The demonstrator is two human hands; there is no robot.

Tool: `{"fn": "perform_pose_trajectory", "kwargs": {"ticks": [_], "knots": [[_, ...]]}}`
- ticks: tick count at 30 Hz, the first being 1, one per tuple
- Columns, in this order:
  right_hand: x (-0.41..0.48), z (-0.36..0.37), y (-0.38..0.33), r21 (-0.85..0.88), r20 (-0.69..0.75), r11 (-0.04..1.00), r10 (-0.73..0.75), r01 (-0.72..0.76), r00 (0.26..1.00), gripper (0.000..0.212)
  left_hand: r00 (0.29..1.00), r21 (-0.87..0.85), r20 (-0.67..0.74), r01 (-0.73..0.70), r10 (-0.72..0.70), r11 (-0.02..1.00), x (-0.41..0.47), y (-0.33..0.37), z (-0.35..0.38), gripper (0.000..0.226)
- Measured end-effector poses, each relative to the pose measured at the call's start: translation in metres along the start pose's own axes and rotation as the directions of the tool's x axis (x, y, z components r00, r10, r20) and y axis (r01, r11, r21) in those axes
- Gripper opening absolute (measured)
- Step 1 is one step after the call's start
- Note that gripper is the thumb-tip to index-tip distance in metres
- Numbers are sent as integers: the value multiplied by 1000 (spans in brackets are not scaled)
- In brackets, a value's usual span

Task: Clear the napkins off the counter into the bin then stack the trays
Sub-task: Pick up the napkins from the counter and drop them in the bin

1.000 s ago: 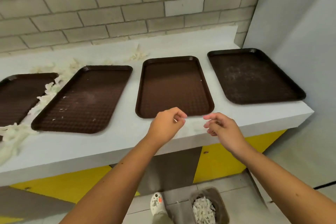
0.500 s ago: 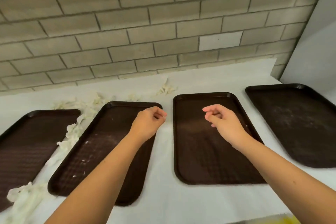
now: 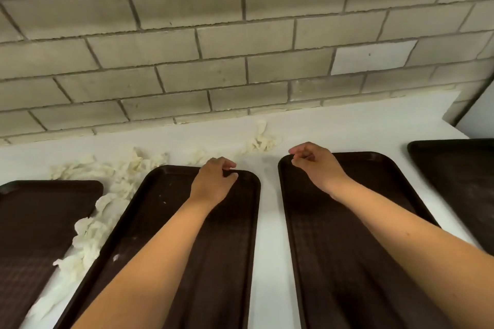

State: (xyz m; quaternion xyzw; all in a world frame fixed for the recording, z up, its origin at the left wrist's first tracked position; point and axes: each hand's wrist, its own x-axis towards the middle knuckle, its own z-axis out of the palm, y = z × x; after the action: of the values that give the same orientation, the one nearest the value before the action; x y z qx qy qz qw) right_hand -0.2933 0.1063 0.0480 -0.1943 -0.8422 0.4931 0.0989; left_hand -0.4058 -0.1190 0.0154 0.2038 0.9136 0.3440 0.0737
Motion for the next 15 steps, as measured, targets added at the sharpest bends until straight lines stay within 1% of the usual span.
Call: {"fn": "perform_pose_trajectory", "kwargs": {"ticks": [3,5,7,9,10,12,15], "knots": [[22,14,8,-20,23,1000,9,-9,1000,18,999,73,-49,11,-8,997,31,-9,11,49],[32,19,13,-17,19,1000,22,-21,1000,19,998,135,-42,-32,38,990,50,-6,17,55],[40,21,18,-8,12,999,38,-37,999,19,996,194,20,-91,89,977,69,-2,26,63],[45,21,22,-9,15,999,49,-49,999,18,988,265,116,-133,105,955,87,2,36,75],[48,20,25,-8,15,998,55,-55,998,17,981,301,162,-154,108,941,95,4,40,77],[53,19,30,0,17,998,64,-64,998,17,966,364,226,-199,121,910,110,4,46,71],[58,18,36,3,18,998,70,-70,997,17,946,438,295,-258,134,861,125,0,51,52]]}}
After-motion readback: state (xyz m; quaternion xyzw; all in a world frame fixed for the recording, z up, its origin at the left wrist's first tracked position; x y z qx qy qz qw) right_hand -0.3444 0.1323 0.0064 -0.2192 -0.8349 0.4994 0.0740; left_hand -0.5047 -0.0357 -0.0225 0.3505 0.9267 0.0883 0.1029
